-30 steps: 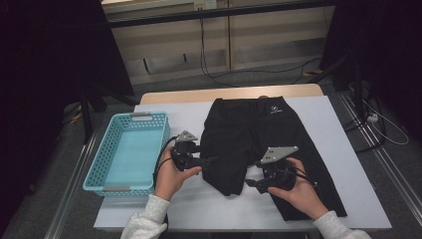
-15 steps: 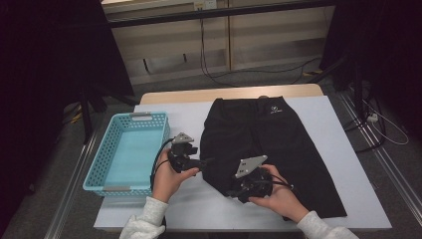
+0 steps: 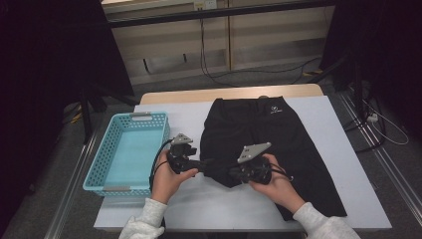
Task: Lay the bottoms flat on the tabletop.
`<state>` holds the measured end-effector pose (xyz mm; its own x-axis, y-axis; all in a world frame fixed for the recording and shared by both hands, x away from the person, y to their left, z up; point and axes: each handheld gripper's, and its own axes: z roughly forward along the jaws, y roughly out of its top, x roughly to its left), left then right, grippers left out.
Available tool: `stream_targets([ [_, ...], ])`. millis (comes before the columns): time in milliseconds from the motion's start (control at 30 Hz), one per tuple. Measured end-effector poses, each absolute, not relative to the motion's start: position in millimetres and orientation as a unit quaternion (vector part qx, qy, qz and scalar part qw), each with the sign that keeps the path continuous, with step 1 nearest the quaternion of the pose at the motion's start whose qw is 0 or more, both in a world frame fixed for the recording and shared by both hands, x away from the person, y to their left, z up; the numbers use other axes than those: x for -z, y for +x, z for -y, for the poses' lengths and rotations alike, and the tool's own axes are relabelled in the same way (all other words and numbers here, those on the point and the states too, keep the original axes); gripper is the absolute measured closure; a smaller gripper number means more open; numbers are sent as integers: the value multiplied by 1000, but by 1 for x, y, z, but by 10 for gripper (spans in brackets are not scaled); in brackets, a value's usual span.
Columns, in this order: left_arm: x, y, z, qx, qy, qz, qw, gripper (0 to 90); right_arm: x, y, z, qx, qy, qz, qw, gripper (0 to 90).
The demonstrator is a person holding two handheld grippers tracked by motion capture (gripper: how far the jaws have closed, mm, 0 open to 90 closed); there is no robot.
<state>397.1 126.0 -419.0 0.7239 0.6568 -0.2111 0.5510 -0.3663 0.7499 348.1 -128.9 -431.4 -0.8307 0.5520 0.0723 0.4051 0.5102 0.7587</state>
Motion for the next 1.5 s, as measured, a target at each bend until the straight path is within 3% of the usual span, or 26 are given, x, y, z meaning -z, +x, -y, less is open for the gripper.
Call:
stream_targets([
  [267,422,395,-125,-57,826,-366,425,169,430,387,165,-443,374,-808,108,853],
  [467,429,393,-118,-54,832,-358,420,171,440,395,168,-411,397,-812,117,853],
  [800,449,396,-107,-58,846,-346,402,267,448,397,164,-379,402,-824,126,831],
  [967,459,399,-100,-65,855,-326,398,325,451,396,163,-382,396,-825,130,774],
  [1100,460,399,-97,-73,854,-317,406,439,451,395,163,-386,393,-823,138,720],
  [1367,452,393,-93,-33,859,-317,402,847,448,394,162,-393,390,-820,143,744],
  [1500,441,392,-97,-24,847,-330,416,884,446,394,164,-399,391,-816,149,755],
])
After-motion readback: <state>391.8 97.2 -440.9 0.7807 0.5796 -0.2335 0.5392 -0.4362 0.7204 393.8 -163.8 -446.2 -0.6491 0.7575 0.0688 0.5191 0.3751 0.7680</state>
